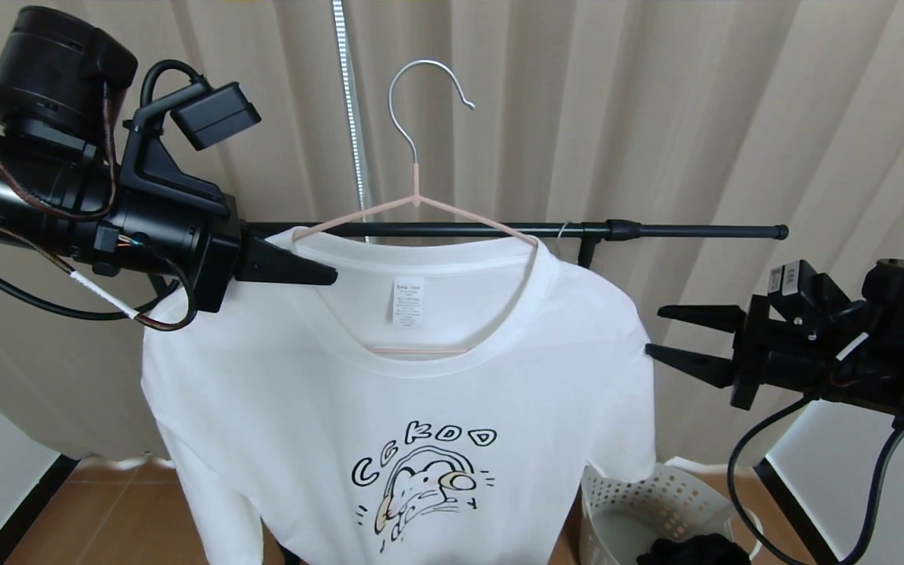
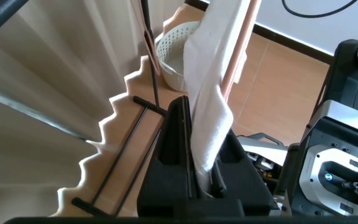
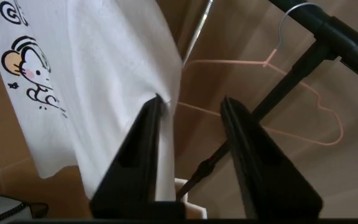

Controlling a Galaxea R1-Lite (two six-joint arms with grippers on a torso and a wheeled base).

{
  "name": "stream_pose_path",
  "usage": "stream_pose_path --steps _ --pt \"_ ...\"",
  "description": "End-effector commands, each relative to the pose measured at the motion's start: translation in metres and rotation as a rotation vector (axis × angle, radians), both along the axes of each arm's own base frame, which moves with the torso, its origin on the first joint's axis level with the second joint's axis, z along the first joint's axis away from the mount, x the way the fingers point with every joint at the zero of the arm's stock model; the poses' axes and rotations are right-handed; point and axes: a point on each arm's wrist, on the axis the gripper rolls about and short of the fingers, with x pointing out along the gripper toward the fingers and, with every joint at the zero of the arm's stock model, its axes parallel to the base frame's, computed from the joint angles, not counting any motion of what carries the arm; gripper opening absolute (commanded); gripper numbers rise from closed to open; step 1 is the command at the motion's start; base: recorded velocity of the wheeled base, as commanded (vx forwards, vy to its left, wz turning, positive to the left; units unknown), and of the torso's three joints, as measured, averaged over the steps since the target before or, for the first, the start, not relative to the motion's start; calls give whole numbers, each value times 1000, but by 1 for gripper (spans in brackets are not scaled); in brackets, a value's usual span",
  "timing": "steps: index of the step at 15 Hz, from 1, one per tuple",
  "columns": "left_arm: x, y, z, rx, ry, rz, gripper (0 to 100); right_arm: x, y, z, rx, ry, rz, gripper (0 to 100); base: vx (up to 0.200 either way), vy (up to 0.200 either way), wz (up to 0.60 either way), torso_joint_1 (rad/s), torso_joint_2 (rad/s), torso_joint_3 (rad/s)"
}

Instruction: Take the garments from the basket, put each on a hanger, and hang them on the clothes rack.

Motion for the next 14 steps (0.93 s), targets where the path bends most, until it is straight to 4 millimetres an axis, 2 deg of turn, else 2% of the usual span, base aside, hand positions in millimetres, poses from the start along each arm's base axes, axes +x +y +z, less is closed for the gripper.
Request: stream_pose_path --steps 1,5,7,9,14 --pt "2 2 -3 2 12 7 0 -3 0 2 1 -7 6 100 0 0 0 0 0 0" --pt "18 21 -21 16 65 89 0 -19 14 22 18 -64 84 100 0 0 0 0 0 0" --pt "27 32 -42 62 85 171 0 -25 25 34 65 -37 74 100 0 0 0 0 0 0" --pt "28 34 -60 100 96 212 0 -27 35 39 95 -10 26 100 0 0 0 0 0 0" --pt "25 33 -87 254 110 320 0 -26 38 41 94 -14 -1 100 0 0 0 0 0 0"
